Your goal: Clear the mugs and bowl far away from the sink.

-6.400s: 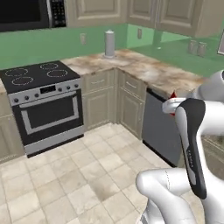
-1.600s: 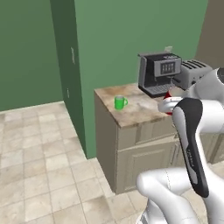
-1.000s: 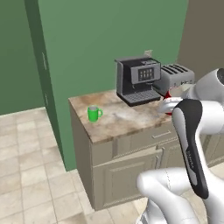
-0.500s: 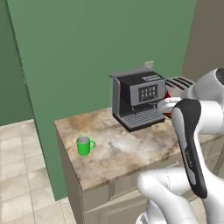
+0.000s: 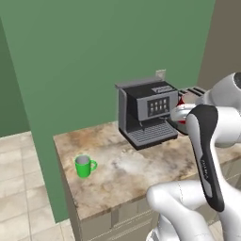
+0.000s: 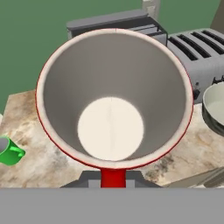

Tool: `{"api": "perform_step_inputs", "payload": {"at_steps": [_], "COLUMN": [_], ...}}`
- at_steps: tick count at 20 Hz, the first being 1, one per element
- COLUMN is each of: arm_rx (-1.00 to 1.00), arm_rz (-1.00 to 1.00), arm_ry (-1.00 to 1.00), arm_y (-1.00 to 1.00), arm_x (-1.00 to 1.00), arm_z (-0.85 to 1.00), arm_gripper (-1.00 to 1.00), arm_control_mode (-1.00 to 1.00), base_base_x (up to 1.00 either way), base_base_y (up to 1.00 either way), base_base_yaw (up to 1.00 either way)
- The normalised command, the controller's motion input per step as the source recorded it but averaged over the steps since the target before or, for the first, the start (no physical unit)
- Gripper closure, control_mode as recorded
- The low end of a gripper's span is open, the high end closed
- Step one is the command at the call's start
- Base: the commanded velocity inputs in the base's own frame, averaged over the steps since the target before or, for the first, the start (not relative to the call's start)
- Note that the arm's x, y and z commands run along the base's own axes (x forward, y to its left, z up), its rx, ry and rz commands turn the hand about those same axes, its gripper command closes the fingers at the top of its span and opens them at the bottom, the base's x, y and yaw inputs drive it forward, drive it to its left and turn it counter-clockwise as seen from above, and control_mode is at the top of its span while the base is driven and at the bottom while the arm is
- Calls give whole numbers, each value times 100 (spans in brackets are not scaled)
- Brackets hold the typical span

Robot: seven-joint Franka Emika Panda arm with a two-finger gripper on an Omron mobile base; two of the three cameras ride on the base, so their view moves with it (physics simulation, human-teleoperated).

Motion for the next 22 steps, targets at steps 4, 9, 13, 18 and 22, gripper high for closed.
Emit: {"api": "perform_step_inputs", "payload": {"at_steps": [4, 9, 13, 18, 22], "arm_rx": [0, 0, 0, 0, 0], "arm_rz": [0, 0, 0, 0, 8], "arm_ry": [0, 0, 0, 0, 2], "arm_y": [0, 0, 0, 0, -13], "arm_x": [0, 0, 0, 0, 4], "arm_z": [0, 0, 0, 0, -24], "arm_gripper": [100, 100, 100, 100, 100], "arm_control_mode": [100, 100, 100, 100, -100], "base_base_x": [9, 2, 13, 7, 1], "base_base_y": [-25, -31, -39, -32, -8], "base_base_yaw": [12, 19, 26, 27, 4]}}
